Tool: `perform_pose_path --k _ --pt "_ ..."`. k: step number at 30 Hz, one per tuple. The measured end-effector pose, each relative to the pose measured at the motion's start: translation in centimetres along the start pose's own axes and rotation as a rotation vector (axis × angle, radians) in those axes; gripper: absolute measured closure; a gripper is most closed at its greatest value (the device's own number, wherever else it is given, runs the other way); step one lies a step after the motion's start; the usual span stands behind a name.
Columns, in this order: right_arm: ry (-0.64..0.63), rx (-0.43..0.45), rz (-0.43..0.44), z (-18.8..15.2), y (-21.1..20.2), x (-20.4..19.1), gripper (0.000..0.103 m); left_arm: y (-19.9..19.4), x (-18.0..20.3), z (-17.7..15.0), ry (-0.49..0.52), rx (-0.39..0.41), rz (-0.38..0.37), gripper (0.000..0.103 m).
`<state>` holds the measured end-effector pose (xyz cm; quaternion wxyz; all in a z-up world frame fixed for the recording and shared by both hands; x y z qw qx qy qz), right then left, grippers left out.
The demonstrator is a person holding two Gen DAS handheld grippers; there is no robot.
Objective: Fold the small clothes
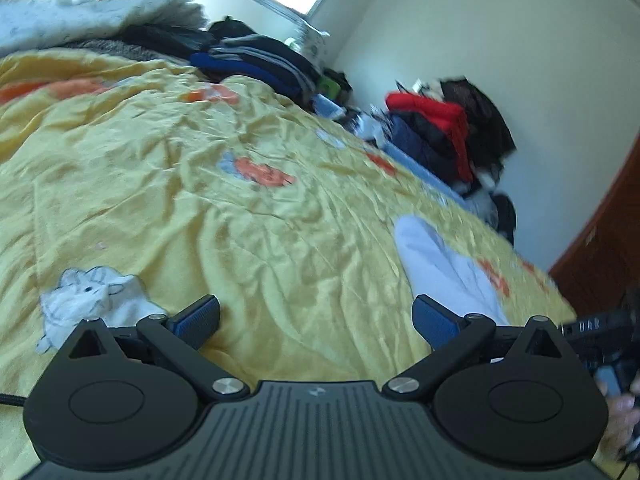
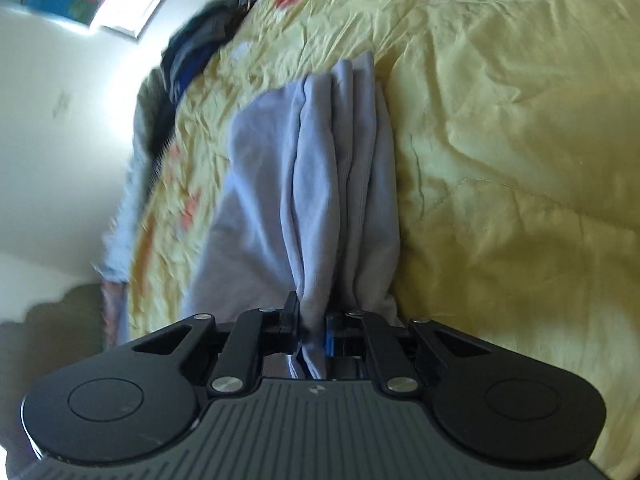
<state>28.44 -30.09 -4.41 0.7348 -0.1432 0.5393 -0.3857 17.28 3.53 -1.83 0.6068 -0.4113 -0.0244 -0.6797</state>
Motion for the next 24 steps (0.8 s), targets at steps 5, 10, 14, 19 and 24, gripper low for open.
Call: perform_pose_path --k 5,10,14,19,24 --pt "0.046 -0.009 -0.009 1.3 -1.2 0.2 0.074 -1.7 7.0 -3.2 0.435 0.067 -0.037 0.000" --pt "0.044 0.220 -0.038 4.4 -4.1 -1.4 0.057 0.1 9.4 -6.2 0.594 -0.017 0.053 0.000" --pt "0.051 0.180 0.070 7.7 -0.5 -2.8 0.039 0.3 11.1 -6.9 0.655 -0.030 0.006 0.000" --pt "0.152 0.121 0.006 10.6 4.7 -0.3 0.049 3.3 10.2 -5.7 0.628 -0.020 0.180 0.000" --pt "0.265 0.133 0.034 9.1 4.3 3.1 0.082 3.2 9.5 -5.5 0.597 -0.031 0.201 0.000"
Point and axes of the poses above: each gripper's, at about its wrist camera, not at the fingertips, and y roughly the way its jaws point, x to its right, z to its top, the point moved 3 cm from there along y, roughly the way its jaws point, and after that the axes turned 11 degrees about -y, right-handed, at the moved point
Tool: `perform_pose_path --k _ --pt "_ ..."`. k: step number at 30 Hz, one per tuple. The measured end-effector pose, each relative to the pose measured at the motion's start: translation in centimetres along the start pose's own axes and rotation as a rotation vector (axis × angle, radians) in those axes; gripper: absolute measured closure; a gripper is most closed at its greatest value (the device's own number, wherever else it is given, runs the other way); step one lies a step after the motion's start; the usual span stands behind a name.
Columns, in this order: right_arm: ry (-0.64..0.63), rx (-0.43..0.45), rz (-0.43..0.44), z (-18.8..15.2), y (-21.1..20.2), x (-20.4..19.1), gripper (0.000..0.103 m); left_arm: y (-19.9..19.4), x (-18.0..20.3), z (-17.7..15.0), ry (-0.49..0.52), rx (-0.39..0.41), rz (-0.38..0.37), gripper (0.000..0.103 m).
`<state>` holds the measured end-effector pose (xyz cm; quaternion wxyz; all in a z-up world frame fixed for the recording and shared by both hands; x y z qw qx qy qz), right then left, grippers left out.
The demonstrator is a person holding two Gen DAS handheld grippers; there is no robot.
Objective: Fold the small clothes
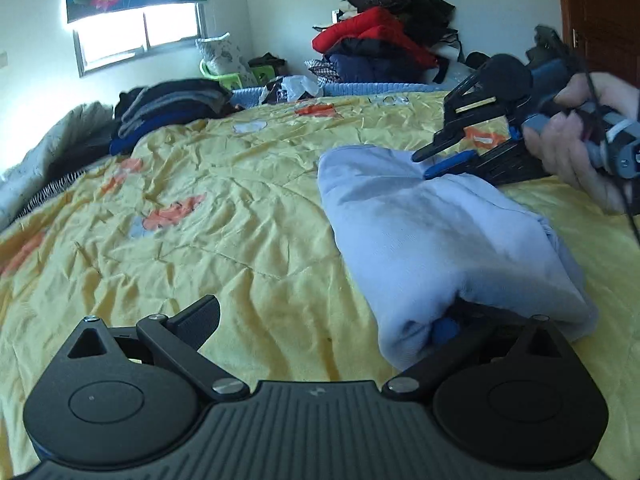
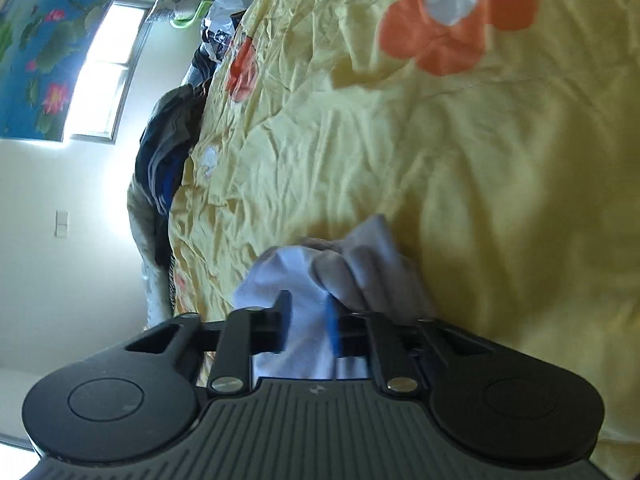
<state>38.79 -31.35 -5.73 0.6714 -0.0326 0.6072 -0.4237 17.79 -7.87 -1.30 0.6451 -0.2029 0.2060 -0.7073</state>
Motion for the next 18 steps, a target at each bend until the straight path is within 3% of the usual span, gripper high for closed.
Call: perform_pose_path --k 1,3,5,8,10,11,12,13,16,18 --pt "-0.026 0.019 -0.017 -0.5 -1.0 -0.4 0.080 -0.2 0.2 0.0 0.016 0.005 0.007 0.000" --pt "-0.087 0.045 -0.005 -2.4 -3.9 -2.0 0.049 -0.6 0.2 0.0 0.023 0.005 0.004 0.000" --pt "-0.144 0.034 0.110 -5.3 -6.4 -3.7 0.036 -1.1 0.3 0.2 0.008 0.010 -0.015 0.000" --pt "-0.181 -0.115 0.245 -10.3 -8.0 -5.5 0.037 -1.0 1.3 0.7 0.035 0.039 -0.039 0.000" --pt "-0.237 -0.181 0.216 -12.8 -7.9 -5.9 0.035 -0.4 2.4 0.7 0.114 0.065 0.004 0.000" --pt "-0.258 -0.201 0.146 -13.6 -7.6 -5.5 0.030 0.0 2.8 0.6 0.161 0.068 0.038 0.000" --pt "-0.263 -0.215 0.053 -14.1 -7.1 -4.4 0.045 0.6 2.9 0.3 0.216 0.062 0.087 0.000" --pt "-0.241 -0.193 0.036 -14.4 -7.1 -3.3 0.051 0.8 2.6 0.0 0.246 0.064 0.107 0.000" --pt "-0.138 -0.168 0.063 -14.4 -8.1 -1.3 0.061 0.7 0.9 -0.1 0.187 0.034 0.076 0.000" --pt "-0.177 -0.168 0.019 -14.9 -8.0 -1.4 0.083 0.8 0.4 0.0 0.163 0.016 0.064 0.000"
Point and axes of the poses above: each gripper's, at about its wrist camera, not at the fingertips, and y roughly the way its jaws point, x to its right, z to its top, the point moved 3 cm from there along y, roughly the way its jaws point, and after that the axes turned 11 degrees about -y, right-handed, at the moved point
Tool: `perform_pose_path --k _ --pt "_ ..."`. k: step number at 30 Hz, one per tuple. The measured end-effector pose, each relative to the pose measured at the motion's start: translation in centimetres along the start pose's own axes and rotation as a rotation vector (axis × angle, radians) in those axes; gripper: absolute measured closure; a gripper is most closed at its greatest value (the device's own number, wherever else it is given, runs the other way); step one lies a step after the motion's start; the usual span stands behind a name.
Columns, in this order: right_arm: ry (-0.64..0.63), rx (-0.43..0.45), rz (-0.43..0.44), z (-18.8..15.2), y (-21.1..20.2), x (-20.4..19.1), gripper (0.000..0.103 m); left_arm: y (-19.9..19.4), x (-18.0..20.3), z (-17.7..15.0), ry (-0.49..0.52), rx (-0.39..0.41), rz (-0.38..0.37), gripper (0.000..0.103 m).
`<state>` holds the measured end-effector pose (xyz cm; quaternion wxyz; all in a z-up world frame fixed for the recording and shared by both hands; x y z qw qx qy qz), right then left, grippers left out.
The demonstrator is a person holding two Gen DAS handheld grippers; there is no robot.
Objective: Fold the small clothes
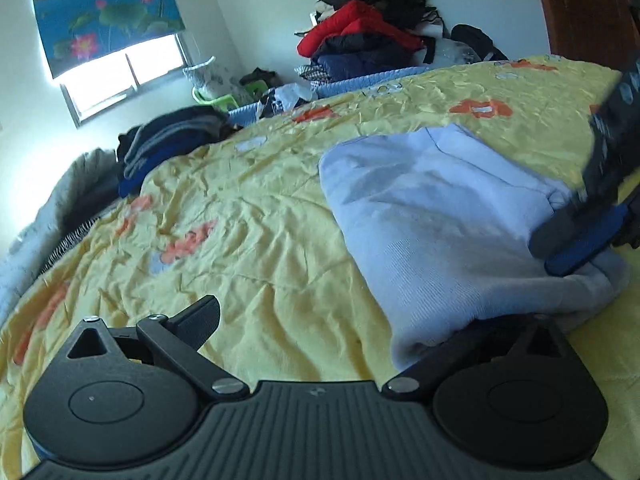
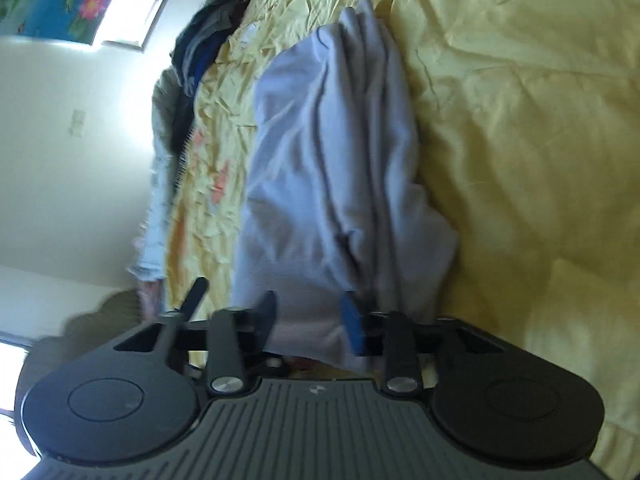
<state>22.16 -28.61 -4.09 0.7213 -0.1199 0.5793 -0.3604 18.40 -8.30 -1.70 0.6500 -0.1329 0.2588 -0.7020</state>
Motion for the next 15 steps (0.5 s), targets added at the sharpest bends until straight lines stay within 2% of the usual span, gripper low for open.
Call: perform_pose_path --k 1,2,6,9,13,15 --pt "-0.008 0.000 -0.021 -0.1 0.0 0.2 0.089 0.0 -0.1 -0.1 0.006 0.005 0.000 0.000" --pt "-0.008 -0.005 -0.044 -0.3 0.1 0.4 0.102 -0.1 -0.2 -0.3 0.014 0.016 0.000 0.000" --pt "0.086 0.000 0.034 -0.3 0.3 2.4 0.102 -0.7 -0.3 -0.6 0.034 0.047 -0.015 0.000" --pt "0.049 0.005 0.007 0.0 1.0 1.6 0.102 -1.9 0.1 -0.7 0.103 0.075 -0.017 0.000" --pt "0.025 -0.002 -0.028 0.4 0.8 0.8 0.101 -5.4 -0.9 -0.4 0.154 0.066 -0.160 0.000" --pt "0.000 0.000 -0.040 0.7 -0.7 -0.4 0.075 -7.8 -1.8 0.6 0.116 0.118 -0.247 0.000"
Point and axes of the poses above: each gripper's, at about its wrist camera, not at the fingertips, and y roughly the way its jaws point, x to its right, z to its top, the point moved 3 cm from there along y, roughly the way its jaws point, and after that the axes turned 11 degrees about -y, right-handed, at the moved point
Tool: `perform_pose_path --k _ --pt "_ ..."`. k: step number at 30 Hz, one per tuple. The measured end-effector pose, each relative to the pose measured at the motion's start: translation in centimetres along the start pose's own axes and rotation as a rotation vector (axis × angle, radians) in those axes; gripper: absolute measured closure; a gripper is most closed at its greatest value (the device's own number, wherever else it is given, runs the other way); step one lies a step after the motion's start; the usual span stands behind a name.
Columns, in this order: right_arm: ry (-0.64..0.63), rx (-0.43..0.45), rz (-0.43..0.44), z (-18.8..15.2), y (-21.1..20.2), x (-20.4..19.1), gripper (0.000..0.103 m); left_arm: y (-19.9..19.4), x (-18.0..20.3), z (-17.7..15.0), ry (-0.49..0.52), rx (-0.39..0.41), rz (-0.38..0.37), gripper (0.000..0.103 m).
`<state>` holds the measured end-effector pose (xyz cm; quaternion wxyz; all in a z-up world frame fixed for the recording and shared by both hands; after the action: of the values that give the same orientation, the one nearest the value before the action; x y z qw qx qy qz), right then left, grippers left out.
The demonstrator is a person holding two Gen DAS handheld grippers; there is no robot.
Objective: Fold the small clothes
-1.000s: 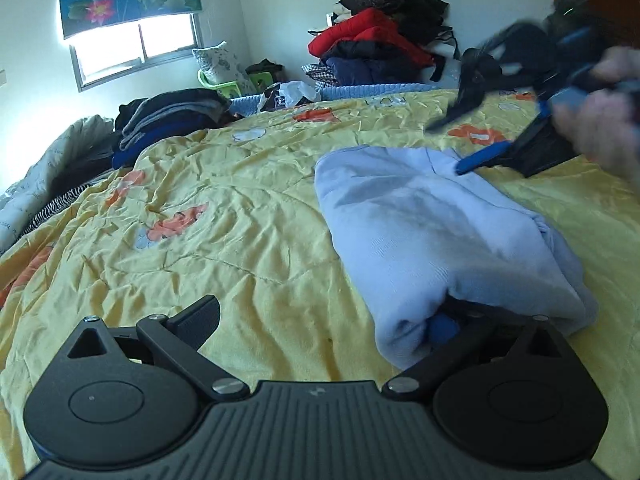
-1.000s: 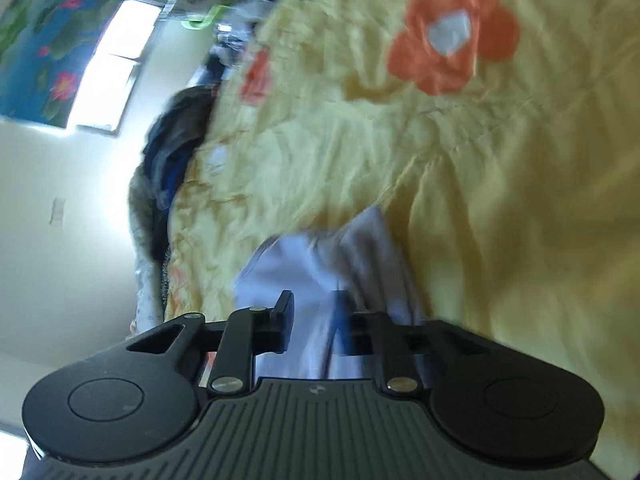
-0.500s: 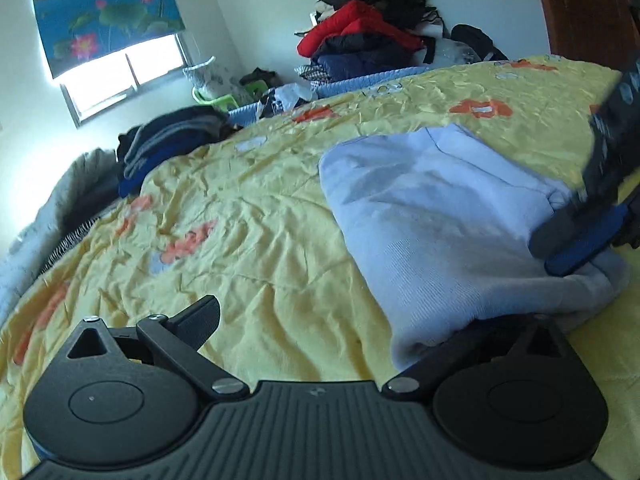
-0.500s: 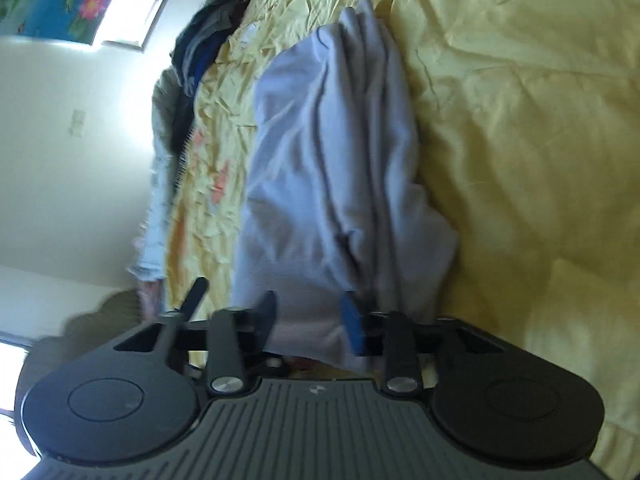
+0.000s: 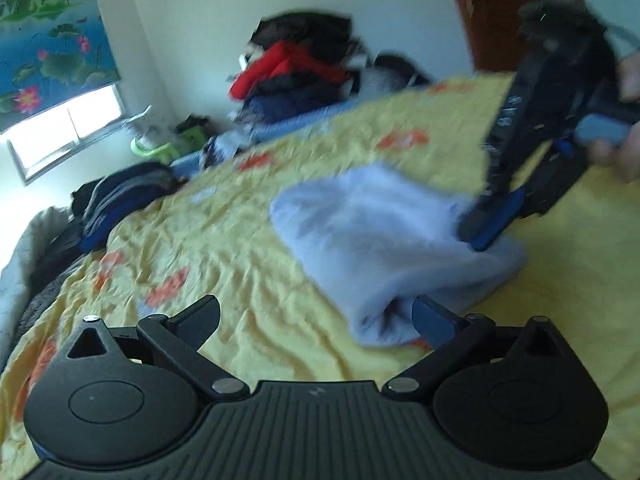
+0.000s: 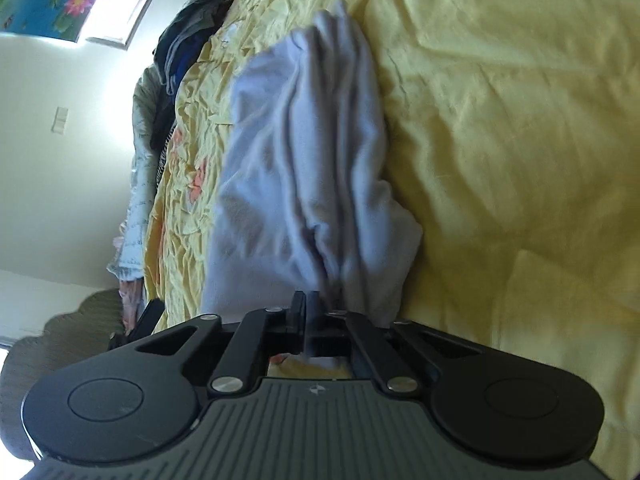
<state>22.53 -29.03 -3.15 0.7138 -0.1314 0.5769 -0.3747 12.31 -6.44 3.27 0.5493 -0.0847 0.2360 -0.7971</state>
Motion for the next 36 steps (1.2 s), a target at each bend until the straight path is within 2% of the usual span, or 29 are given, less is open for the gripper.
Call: perform_pose_path --k 3,5,7,10,11,13,14,16,20,22,24,26,27,29,31,34,36 --pt "-0.111 0.165 0.022 1.5 -3.4 -3.0 0.044 -1.1 1.0 2.2 -0.051 0.104 -0.080 0.000" --pt "-0.131 0.206 0.071 3.2 -3.7 -4.5 0.038 0.4 2.6 2.6 -0.063 0.107 -0.150 0.000" --pt "-0.127 0.177 0.091 4.9 -2.4 -5.2 0.038 3.2 4.1 1.9 -0.089 0.022 -0.216 0.000" --pt "-0.108 0.069 0.055 6.4 1.1 -4.9 0.037 6.7 4.9 0.1 -0.137 -0.130 -0.226 0.000" --pt "-0.112 0.032 0.001 6.5 2.3 -4.5 0.036 7.1 4.9 -0.3 -0.154 -0.143 -0.226 0.000" --pt "-0.126 -0.016 -0.136 6.2 4.0 -3.1 0.049 7.2 4.9 -0.8 -0.176 -0.140 -0.237 0.000" --pt "-0.153 -0.003 -0.127 6.2 4.1 -2.8 0.050 7.4 5.0 -0.8 -0.184 -0.144 -0.238 0.001" --pt "-0.125 0.000 -0.108 6.2 3.6 -2.3 0.052 7.8 5.1 -0.9 -0.191 -0.148 -0.250 0.000" --pt "-0.165 0.002 -0.121 6.1 3.6 -2.5 0.052 7.7 4.4 -0.3 -0.228 -0.142 -0.264 0.000" --pt "-0.165 0.007 -0.114 6.3 2.8 -2.8 0.049 6.3 2.5 0.6 -0.316 -0.115 -0.305 0.000" --pt "-0.141 0.092 -0.065 6.8 0.6 -2.5 0.040 5.4 -0.6 2.1 -0.441 -0.068 -0.327 0.000" --pt "-0.112 0.146 -0.058 7.6 -1.5 -1.2 0.037 5.9 -3.9 3.5 -0.583 -0.077 -0.357 0.000" --pt "-0.088 0.157 -0.079 8.1 -2.0 -0.2 0.039 7.0 -5.8 3.8 -0.678 -0.116 -0.388 0.000" --pt "-0.029 0.138 -0.084 8.9 -2.1 1.9 0.040 10.5 -8.8 3.4 -0.901 -0.251 -0.496 0.000" --pt "0.018 0.109 -0.071 9.0 -1.2 3.5 0.043 13.8 -10.5 2.3 -1.054 -0.369 -0.523 0.000" --pt "-0.013 0.066 -0.082 8.6 0.3 3.8 0.042 16.7 -11.1 1.8 -1.111 -0.446 -0.533 0.000" --pt "-0.016 0.056 -0.044 8.3 1.0 3.7 0.042 17.9 -10.8 1.8 -1.122 -0.467 -0.565 0.001"
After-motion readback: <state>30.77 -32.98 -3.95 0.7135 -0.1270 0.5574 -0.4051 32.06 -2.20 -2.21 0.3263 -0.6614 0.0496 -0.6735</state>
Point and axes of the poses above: each gripper's, at about its wrist camera, not at the fingertips, and y roughly the way its jaws point, x to its right, z to its top, the point moved 3 cm from there along y, roughly the way its jaws point, and after that the axes turned 11 degrees about -y, right-handed, at the moved point
